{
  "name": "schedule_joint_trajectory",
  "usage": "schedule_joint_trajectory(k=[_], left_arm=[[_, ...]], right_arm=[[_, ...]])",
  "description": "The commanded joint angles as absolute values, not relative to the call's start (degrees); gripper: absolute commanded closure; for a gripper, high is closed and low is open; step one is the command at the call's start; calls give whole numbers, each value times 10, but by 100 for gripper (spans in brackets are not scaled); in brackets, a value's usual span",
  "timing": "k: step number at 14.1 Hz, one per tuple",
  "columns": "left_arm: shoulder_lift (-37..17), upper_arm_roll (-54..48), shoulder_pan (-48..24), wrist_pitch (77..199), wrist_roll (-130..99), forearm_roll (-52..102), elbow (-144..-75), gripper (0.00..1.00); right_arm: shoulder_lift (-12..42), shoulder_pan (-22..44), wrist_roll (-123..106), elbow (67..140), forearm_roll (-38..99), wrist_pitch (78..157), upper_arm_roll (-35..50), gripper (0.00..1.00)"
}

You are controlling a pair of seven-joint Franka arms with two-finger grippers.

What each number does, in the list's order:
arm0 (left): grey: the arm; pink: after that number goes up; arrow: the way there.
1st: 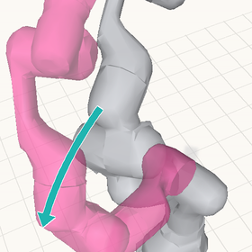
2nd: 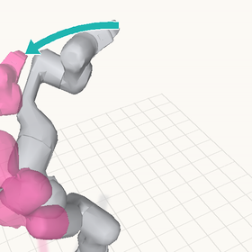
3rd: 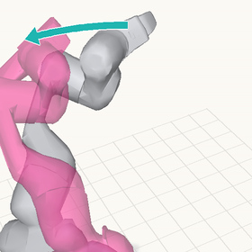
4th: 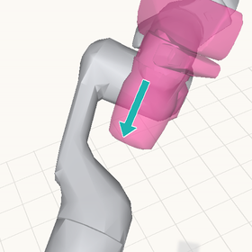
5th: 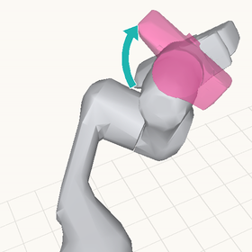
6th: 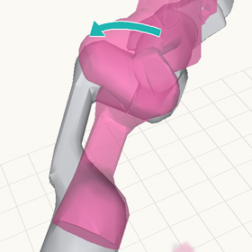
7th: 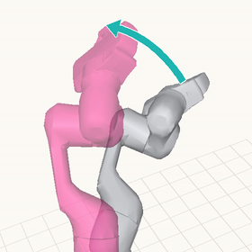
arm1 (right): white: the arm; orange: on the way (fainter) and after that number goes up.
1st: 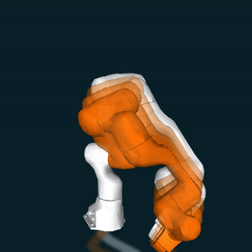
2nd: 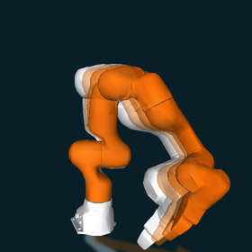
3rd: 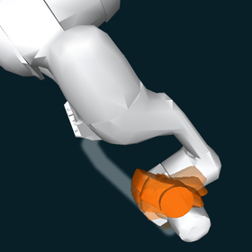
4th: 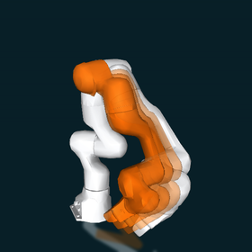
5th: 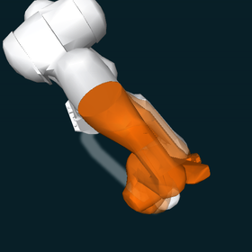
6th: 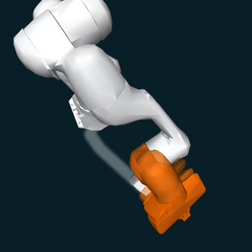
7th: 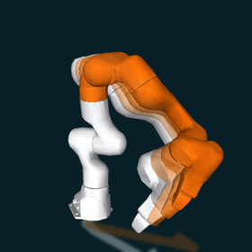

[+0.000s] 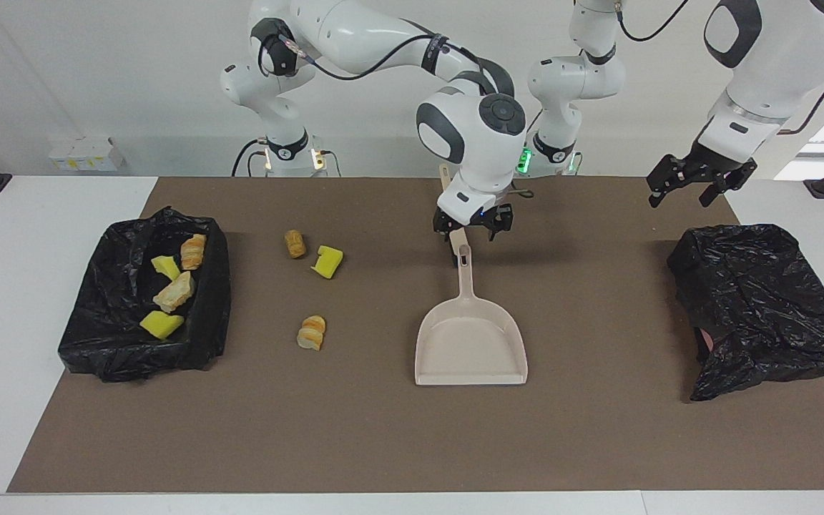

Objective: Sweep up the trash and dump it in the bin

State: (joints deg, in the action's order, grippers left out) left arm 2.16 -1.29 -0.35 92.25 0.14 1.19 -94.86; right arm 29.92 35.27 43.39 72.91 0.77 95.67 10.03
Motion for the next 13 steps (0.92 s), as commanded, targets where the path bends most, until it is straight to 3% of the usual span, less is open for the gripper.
schedule_joint_trajectory(k=[1, 5, 7, 13], left_arm=[[29, -15, 2, 918, 5, 15, -953, 0], [29, -15, 3, 918, 5, 15, -953, 0], [29, -15, 2, 918, 5, 15, -953, 0], [29, -15, 2, 918, 5, 15, -953, 0]], right_arm=[[228, 349, 416, 828, 50, 962, 99, 0], [109, 387, 434, 1065, 62, 1114, 101, 0], [82, 421, 443, 1155, 89, 1190, 101, 0], [58, 452, 460, 1238, 117, 1207, 102, 0]])
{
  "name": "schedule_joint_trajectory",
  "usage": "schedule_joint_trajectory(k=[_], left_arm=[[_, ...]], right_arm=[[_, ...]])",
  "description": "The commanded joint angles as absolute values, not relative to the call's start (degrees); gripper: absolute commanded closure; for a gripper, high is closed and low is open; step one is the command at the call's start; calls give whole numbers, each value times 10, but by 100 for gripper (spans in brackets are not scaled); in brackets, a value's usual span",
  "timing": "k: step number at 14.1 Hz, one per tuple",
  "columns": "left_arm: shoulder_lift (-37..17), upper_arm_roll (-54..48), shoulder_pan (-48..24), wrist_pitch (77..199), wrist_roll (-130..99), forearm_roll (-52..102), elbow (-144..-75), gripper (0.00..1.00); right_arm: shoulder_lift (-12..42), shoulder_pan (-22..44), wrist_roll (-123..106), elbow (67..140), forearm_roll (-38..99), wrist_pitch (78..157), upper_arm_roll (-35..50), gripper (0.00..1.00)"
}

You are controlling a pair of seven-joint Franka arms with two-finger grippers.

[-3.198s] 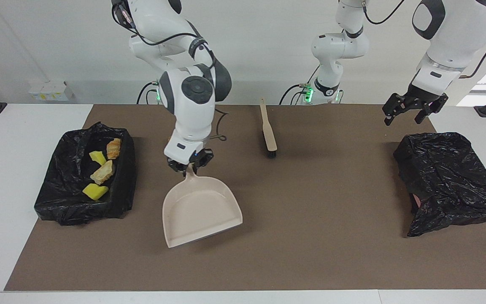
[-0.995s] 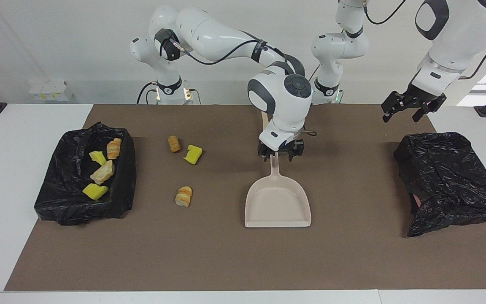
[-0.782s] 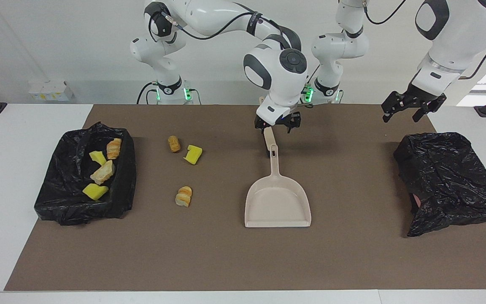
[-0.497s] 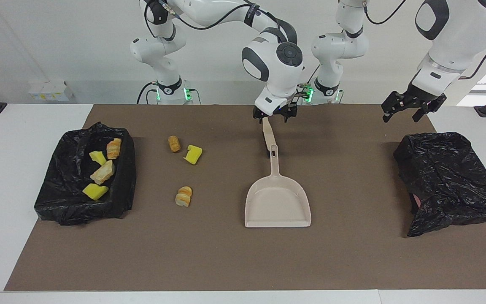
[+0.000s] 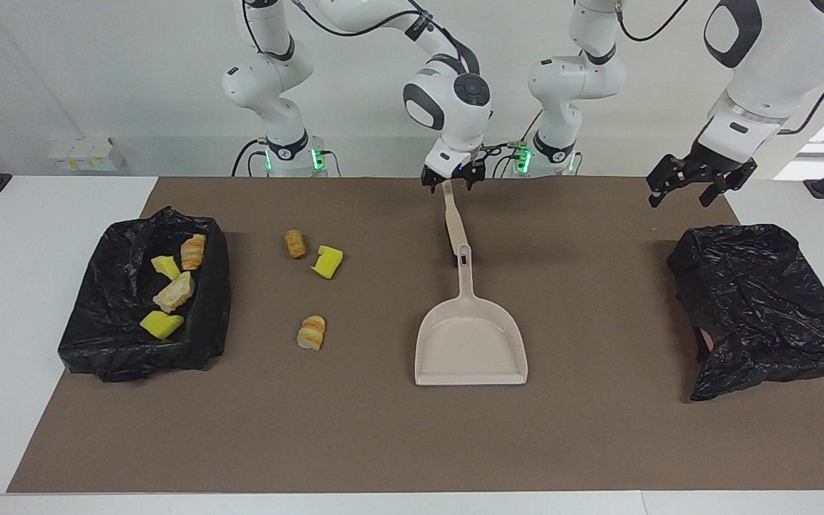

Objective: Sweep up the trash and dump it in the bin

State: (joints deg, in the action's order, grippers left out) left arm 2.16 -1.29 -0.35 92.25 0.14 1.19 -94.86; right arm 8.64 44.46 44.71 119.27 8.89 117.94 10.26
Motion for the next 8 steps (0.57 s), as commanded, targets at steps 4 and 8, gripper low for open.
schedule_joint_trajectory(k=[4, 8], left_arm=[[29, -15, 2, 918, 6, 15, -953, 0], [29, -15, 2, 918, 5, 15, -953, 0]], right_arm=[[62, 453, 461, 1238, 148, 1251, 102, 4], [68, 456, 441, 1234, 150, 1246, 102, 100]])
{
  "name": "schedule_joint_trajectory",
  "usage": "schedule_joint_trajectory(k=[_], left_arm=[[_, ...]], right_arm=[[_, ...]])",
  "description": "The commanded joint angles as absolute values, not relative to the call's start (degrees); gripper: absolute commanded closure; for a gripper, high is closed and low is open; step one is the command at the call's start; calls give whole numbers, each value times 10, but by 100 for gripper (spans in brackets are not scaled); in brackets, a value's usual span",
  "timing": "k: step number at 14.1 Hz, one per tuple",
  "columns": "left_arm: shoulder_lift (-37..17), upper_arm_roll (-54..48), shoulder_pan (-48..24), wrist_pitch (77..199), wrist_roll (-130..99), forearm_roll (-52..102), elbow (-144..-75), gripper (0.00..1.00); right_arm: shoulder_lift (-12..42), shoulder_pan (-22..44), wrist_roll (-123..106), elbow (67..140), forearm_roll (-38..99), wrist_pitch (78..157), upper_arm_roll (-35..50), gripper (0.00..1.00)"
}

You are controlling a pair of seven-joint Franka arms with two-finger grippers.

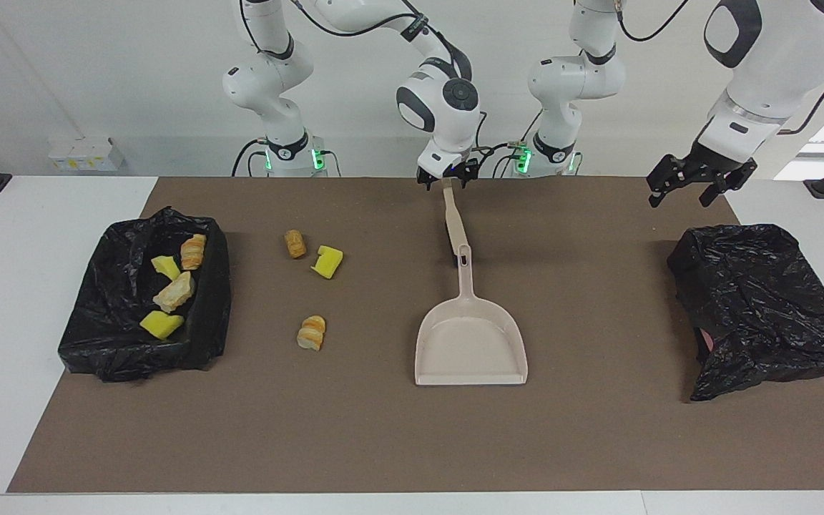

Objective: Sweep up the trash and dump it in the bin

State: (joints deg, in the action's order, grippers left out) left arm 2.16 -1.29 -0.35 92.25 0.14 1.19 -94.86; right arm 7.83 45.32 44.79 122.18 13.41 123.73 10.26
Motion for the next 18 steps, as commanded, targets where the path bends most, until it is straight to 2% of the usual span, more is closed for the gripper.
schedule_joint_trajectory(k=[1, 4, 7, 10, 13, 15, 18], left_arm=[[29, -15, 2, 918, 5, 15, -953, 0], [29, -15, 2, 918, 6, 15, -953, 0], [31, -15, 0, 916, 10, 14, -953, 0], [26, -22, -18, 937, 10, 15, -960, 0], [17, -22, -66, 982, 3, 18, -983, 0], [14, -21, -100, 1010, -9, 18, -1000, 0], [-24, -21, -151, 1051, -81, 18, -1006, 0]], right_arm=[[67, 457, 442, 1234, 149, 1245, 101, 100], [57, 456, 449, 1232, 141, 1239, 100, 100], [8, 439, 469, 1235, 140, 1157, 97, 100], [-45, 391, 468, 1237, 134, 1078, 97, 100], [-80, 328, 475, 1239, 97, 994, 97, 100], [-97, 310, 476, 1259, 14, 935, 97, 100], [-124, 284, 493, 1306, -60, 924, 98, 100]])
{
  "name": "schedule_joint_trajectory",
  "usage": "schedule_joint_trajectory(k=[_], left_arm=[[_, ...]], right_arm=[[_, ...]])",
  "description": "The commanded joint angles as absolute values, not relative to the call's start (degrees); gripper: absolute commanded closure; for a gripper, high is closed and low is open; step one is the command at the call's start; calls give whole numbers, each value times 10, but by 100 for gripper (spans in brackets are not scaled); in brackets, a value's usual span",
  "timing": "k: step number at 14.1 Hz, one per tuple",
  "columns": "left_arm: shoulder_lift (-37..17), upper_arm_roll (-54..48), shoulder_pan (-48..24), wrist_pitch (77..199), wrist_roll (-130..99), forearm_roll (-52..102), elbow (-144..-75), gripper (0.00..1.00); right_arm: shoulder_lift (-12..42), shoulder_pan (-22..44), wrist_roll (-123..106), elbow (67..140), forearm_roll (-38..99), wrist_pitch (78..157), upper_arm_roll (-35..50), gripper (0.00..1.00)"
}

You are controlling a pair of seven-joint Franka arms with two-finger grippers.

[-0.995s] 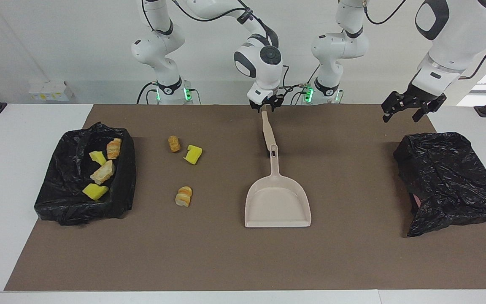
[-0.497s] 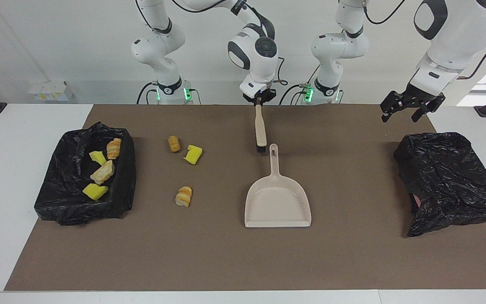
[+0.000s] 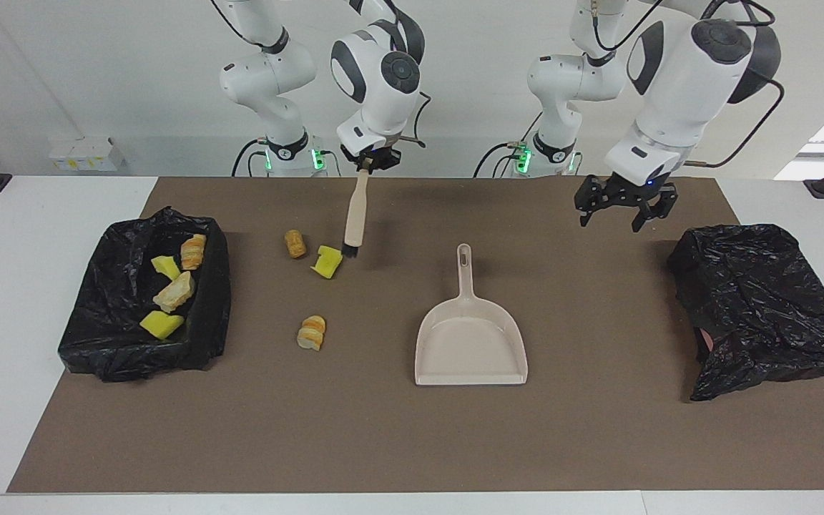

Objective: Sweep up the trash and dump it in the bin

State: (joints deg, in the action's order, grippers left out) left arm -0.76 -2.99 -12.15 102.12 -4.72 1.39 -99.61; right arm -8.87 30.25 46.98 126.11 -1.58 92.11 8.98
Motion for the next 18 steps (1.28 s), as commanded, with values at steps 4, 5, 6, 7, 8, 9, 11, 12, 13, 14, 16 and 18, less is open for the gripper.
schedule_joint_trajectory(k=[4, 5, 6, 7, 8, 9, 11, 12, 13, 14, 16, 18], left_arm=[[-81, -21, -213, 1147, -123, 17, -1026, 0], [-98, -21, -224, 1173, -145, 18, -1030, 0], [-117, -21, -242, 1192, -165, 18, -1030, 0], [-126, -21, -252, 1205, -183, 17, -1030, 0], [-137, -21, -264, 1215, -201, 17, -1030, 0], [-151, -21, -277, 1228, -205, 17, -1030, 0], [-163, -21, -291, 1233, -207, 17, -1030, 0], [-170, -21, -300, 1233, -209, 18, -1035, 0], [-169, -22, -308, 1238, -214, 19, -1052, 0], [-165, -22, -311, 1238, -217, 20, -1063, 0], [-157, -23, -331, 1235, -220, 23, -1084, 0], [-157, -22, -344, 1237, -231, 34, -1097, 0]], right_arm=[[-154, 231, 518, 1365, -111, 925, 98, 100], [-182, 231, 520, 1402, -117, 944, 99, 100], [-203, 229, 519, 1438, -116, 978, 98, 100], [-216, 219, 508, 1461, -116, 991, 97, 100], [-220, 201, 492, 1469, -116, 992, 98, 100], [-222, 192, 479, 1473, -115, 989, 98, 100], [-228, 190, 429, 1479, -65, 980, 95, 100], [-228, 190, 400, 1479, -33, 980, 95, 100], [-228, 188, 384, 1479, -24, 980, 95, 100], [-227, 181, 378, 1479, -17, 983, 95, 100], [-222, 164, 360, 1478, -4, 991, 95, 100], [-209, 138, 336, 1477, 39, 1034, 95, 100]])
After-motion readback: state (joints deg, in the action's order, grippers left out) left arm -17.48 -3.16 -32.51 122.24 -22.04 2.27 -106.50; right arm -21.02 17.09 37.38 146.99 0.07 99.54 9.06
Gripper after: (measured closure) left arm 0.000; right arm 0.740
